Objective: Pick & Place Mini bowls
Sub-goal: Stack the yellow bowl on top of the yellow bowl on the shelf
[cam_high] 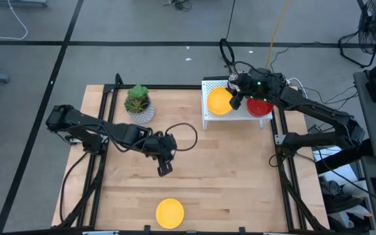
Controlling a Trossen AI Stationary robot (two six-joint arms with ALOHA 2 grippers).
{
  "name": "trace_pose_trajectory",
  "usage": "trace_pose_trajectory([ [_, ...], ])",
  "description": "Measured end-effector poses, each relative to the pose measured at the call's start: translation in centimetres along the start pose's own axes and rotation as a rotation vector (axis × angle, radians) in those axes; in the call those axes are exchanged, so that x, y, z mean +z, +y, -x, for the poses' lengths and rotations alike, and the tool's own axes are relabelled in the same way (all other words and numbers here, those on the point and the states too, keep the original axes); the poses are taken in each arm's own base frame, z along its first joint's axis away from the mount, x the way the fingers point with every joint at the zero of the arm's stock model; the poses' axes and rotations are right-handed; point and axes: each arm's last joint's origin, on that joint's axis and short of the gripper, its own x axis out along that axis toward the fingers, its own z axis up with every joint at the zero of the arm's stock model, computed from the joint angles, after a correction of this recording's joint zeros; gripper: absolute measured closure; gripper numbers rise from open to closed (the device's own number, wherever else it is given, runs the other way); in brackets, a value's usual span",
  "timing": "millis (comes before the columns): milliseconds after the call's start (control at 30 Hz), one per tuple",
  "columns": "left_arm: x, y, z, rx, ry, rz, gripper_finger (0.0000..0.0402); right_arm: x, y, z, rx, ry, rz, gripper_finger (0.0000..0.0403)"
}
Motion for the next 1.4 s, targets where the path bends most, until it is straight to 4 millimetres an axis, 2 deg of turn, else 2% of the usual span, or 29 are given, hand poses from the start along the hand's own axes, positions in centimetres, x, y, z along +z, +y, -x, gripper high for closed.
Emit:
trace_pose_trajectory([
  [100,-1.0,-0.9,-1.2,-0.123,0.020,0.088,0.0367,0.4,-0.1,1.1,-0.005,-0.040,0.001,0.0235],
  [200,-2.5,-1.8,-1.8,-0.143,0.074,0.170,0.0355,0.7,-0.2,2.3,-0.010,-0.081,0.007,0.0232],
  [367,-4.8,-3.5,-2.5,-0.145,0.142,0.284,0.0305,0.9,0.4,3.5,0.016,-0.102,-0.032,0.0237],
  [600,-8.0,-6.4,-4.6,-0.130,0.238,0.430,0.0209,0.5,3.1,4.7,0.143,-0.065,-0.047,0.0236],
  [767,-9.7,-9.0,-6.4,-0.201,0.262,0.432,0.0169,0.6,5.2,5.2,0.236,-0.076,-0.045,0.0238],
  [900,-11.0,-10.6,-8.2,-0.230,0.269,0.423,0.0161,0.8,6.6,5.7,0.295,-0.089,-0.052,0.0237],
  [1133,-12.8,-10.9,-10.8,-0.159,0.315,0.414,0.0160,0.7,8.2,6.3,0.255,-0.103,-0.018,0.0238],
  [1267,-12.6,-11.2,-10.9,-0.192,0.303,0.407,0.0160,0.6,8.8,6.7,0.271,-0.107,-0.004,0.0237],
  [1400,-11.9,-11.5,-10.0,-0.240,0.253,0.396,0.0160,0.6,9.2,6.8,0.286,-0.108,0.004,0.0237],
])
